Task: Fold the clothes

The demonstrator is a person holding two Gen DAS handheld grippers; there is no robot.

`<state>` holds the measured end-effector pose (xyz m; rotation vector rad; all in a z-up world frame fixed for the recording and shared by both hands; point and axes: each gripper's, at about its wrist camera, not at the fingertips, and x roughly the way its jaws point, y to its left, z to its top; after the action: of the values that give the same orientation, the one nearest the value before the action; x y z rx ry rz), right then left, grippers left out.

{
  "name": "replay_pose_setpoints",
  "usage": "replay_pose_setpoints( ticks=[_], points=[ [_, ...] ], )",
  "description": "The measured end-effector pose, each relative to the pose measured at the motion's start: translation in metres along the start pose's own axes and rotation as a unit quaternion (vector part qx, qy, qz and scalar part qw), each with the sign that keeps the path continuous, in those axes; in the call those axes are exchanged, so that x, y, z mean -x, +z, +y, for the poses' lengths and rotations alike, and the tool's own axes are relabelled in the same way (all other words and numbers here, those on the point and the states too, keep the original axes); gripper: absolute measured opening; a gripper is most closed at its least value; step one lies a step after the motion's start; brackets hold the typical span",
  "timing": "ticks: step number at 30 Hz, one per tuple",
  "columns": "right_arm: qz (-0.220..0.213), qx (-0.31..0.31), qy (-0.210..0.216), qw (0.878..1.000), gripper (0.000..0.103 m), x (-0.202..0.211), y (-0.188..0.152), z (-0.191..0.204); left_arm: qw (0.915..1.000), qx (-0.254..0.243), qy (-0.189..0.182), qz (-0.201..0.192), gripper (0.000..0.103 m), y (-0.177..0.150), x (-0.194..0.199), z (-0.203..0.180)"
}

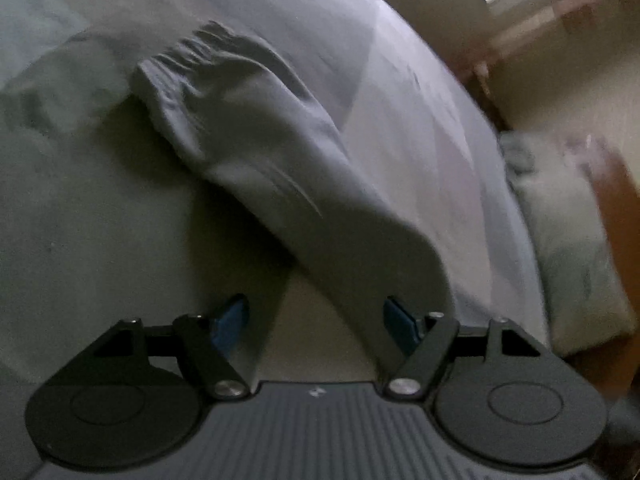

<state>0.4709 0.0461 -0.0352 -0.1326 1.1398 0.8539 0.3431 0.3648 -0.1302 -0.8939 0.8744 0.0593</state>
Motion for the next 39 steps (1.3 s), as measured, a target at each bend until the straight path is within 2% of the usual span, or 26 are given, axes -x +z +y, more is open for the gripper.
replay_pose_setpoints(
  ticks=[3,6,10,14,17,21,23,26,28,29,30,35,39],
  points=[
    [0.0,-0.011,0.013,1.0,0.062,-0.016,0.008,0.017,0.9976,0.048,-0.04,-0.029,0.074,0.004,-0.008,0.019],
    [0.004,-0.018,0.017,1.0,0.062,-0.023,0.012,0.02,0.9942,0.071,-0.062,-0.053,0.074,0.01,-0.013,0.027],
    [0.014,-0.021,0.016,1.0,0.062,-0.033,0.014,0.021,0.9849,0.12,-0.092,-0.084,0.072,0.014,-0.02,0.044],
    [0.029,-0.034,0.015,0.999,0.062,-0.048,0.011,0.018,0.9744,0.171,-0.096,-0.109,0.037,0.008,-0.022,0.061],
    [0.038,-0.045,0.021,0.998,0.062,-0.057,0.005,0.016,0.9637,0.209,-0.115,-0.12,0.035,0.0,-0.024,0.068],
    [0.057,-0.049,0.026,0.997,0.062,-0.07,-0.002,0.015,0.9617,0.208,-0.125,-0.127,0.035,-0.006,-0.034,0.068],
    [0.062,-0.053,0.027,0.996,0.062,-0.073,-0.005,0.013,0.9591,0.213,-0.13,-0.133,0.03,-0.007,-0.041,0.069],
    [0.066,-0.06,0.029,0.996,0.062,-0.077,-0.008,0.011,0.9579,0.222,-0.125,-0.132,0.021,-0.007,-0.048,0.07],
    [0.066,-0.063,0.031,0.995,0.062,-0.076,-0.008,0.01,0.9609,0.223,-0.112,-0.12,0.017,-0.006,-0.044,0.067],
    [0.065,-0.064,0.031,0.995,0.062,-0.076,-0.008,0.01,0.9628,0.223,-0.103,-0.113,0.01,-0.005,-0.041,0.065],
    [0.066,-0.063,0.029,0.995,0.062,-0.075,-0.008,0.01,0.9649,0.22,-0.093,-0.109,0.008,-0.005,-0.035,0.063],
    [0.064,-0.043,0.036,0.996,0.062,-0.062,0.0,0.012,0.9755,0.183,-0.037,-0.116,0.005,-0.012,0.016,0.051],
    [0.06,-0.025,0.063,0.996,0.062,-0.051,0.012,0.017,0.9783,0.177,0.009,-0.107,0.006,-0.026,0.043,0.065]
  ],
)
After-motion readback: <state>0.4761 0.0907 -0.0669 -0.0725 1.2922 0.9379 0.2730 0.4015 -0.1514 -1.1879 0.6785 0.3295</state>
